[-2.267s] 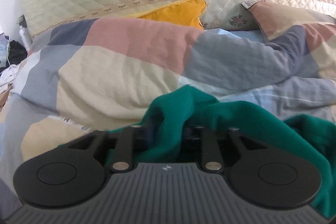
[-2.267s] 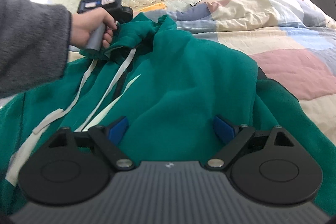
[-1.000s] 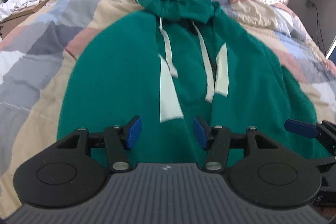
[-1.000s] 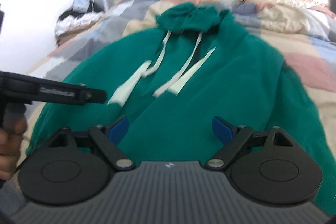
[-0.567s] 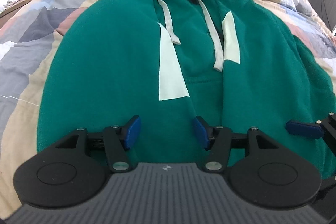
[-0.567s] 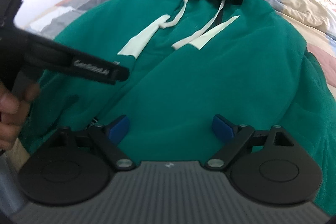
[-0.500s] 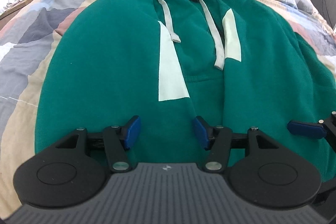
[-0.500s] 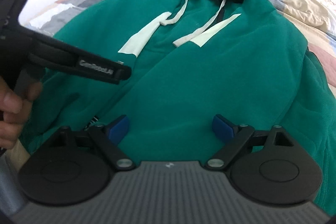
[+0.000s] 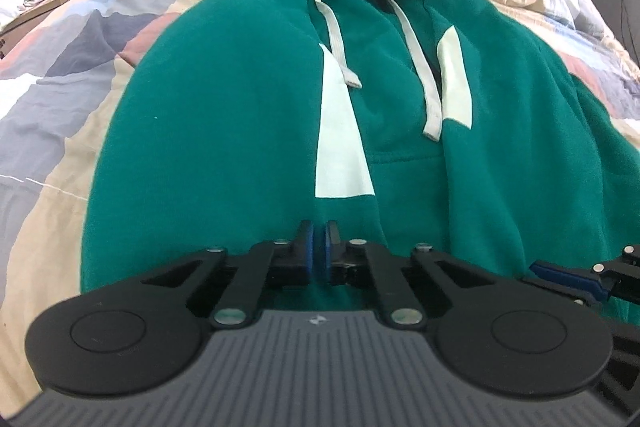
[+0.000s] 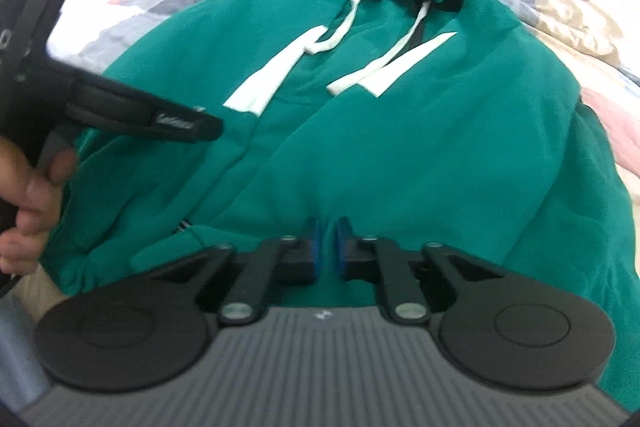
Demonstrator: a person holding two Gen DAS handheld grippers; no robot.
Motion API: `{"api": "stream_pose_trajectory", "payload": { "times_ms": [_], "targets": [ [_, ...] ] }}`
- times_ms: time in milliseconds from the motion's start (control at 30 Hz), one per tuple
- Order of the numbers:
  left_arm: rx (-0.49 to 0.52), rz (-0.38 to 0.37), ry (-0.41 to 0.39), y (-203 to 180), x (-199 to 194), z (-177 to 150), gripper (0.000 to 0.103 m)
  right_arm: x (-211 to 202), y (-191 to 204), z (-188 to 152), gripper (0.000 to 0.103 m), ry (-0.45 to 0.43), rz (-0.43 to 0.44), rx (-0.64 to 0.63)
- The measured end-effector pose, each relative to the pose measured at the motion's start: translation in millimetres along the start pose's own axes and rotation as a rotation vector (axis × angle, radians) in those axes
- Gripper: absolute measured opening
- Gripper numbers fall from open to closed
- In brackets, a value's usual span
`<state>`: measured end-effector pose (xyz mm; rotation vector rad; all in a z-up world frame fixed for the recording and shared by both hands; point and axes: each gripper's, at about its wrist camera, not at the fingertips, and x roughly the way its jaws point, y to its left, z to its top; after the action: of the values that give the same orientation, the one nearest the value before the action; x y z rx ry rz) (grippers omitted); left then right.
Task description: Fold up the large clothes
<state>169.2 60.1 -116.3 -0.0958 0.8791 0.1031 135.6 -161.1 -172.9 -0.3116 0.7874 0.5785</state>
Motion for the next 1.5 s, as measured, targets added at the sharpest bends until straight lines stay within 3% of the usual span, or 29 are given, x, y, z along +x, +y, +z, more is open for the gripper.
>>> {"api": "stream_pose_trajectory", "payload": {
  "times_ms": [233, 467, 733, 800, 967, 1067, 1167, 1367, 1500],
  "targets": [
    [-0.113, -0.04, -0.089, 26, -32, 14, 0.003, -25, -17, 11, 0.006, -0.098, -0.037, 0.052],
    [-0.263, -0.077, -0.21, 76, -67, 49, 0.003, -65, -75, 53, 0.006, -0.233, -0.131, 0.135],
    [-0.341, 0.085, -0.395, 136, -89, 108, 0.0, -92, -182, 115, 0.006, -0.307, -0.334, 0.191],
    [-0.366, 0.109, -0.394, 152, -82, 119, 0.0, -92, -213, 127, 0.006, -0.309, -0.391, 0.227],
    [-0.422, 0.087, -0.328, 173, -46, 118, 0.0, -76, -287, 133, 0.006, -0.291, -0.533, 0.35],
    [-0.448, 0.046, -0.245, 174, -13, 117, 0.0, -49, -325, 120, 0.006, -0.239, -0.639, 0.407],
    [-0.412, 0.041, -0.19, 165, 10, 115, 0.0, -19, -354, 93, 0.006, -0.187, -0.71, 0.477],
    [-0.336, 0.043, -0.133, 146, 36, 110, 0.0, 36, -374, 31, 0.007, -0.098, -0.719, 0.631],
    [-0.32, 0.046, -0.128, 140, 41, 110, 0.001, 46, -371, 18, 0.009, -0.146, -0.719, 0.664]
  ]
}}
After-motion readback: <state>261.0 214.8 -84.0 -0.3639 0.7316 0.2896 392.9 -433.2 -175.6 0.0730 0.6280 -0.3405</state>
